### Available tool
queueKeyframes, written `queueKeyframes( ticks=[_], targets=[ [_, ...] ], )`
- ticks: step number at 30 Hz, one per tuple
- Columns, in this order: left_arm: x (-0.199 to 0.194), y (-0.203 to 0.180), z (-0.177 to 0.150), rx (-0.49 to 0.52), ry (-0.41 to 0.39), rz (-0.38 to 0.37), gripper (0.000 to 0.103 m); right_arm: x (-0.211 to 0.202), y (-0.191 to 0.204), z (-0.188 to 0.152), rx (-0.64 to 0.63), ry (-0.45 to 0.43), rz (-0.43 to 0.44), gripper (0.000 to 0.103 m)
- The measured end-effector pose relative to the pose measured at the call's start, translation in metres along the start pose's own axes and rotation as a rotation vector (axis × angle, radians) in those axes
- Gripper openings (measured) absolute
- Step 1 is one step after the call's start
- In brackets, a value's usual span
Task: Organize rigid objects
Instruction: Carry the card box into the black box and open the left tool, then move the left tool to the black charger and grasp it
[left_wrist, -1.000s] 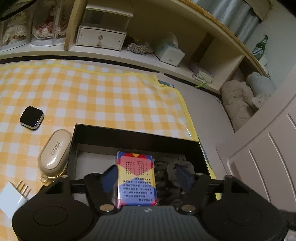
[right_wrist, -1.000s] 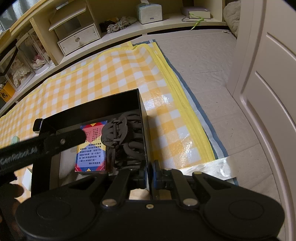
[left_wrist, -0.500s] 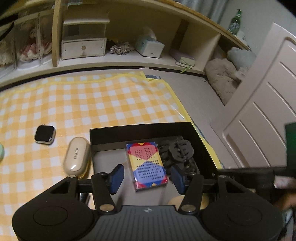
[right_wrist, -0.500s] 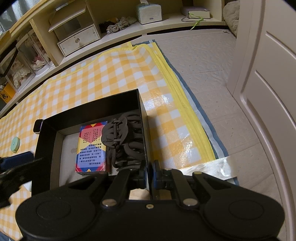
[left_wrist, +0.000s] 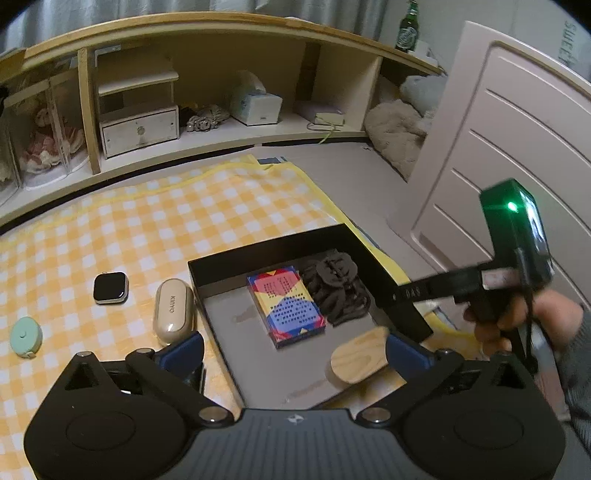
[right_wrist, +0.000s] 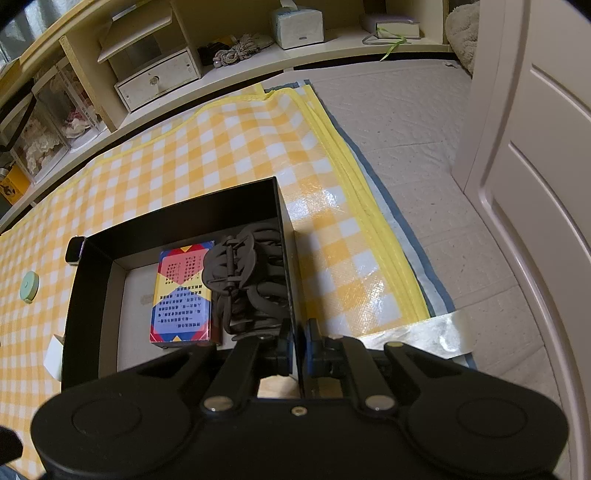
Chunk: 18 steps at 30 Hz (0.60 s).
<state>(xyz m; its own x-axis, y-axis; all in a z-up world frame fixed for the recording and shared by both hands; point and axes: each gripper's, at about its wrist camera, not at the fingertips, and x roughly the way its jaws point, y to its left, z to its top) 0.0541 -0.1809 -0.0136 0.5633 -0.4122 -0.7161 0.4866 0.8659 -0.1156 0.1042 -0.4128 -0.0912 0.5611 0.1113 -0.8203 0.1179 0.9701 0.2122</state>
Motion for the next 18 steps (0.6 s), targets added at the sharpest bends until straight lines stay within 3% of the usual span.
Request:
queueKeyframes(
  ticks=[18],
  targets=[
    [-0.016, 0.037, -0.023, -0.022, -0.040, -0.018, 0.103, 0.000, 0.001, 0.000, -0.012, -0.001, -0.011, 0.006]
  ],
)
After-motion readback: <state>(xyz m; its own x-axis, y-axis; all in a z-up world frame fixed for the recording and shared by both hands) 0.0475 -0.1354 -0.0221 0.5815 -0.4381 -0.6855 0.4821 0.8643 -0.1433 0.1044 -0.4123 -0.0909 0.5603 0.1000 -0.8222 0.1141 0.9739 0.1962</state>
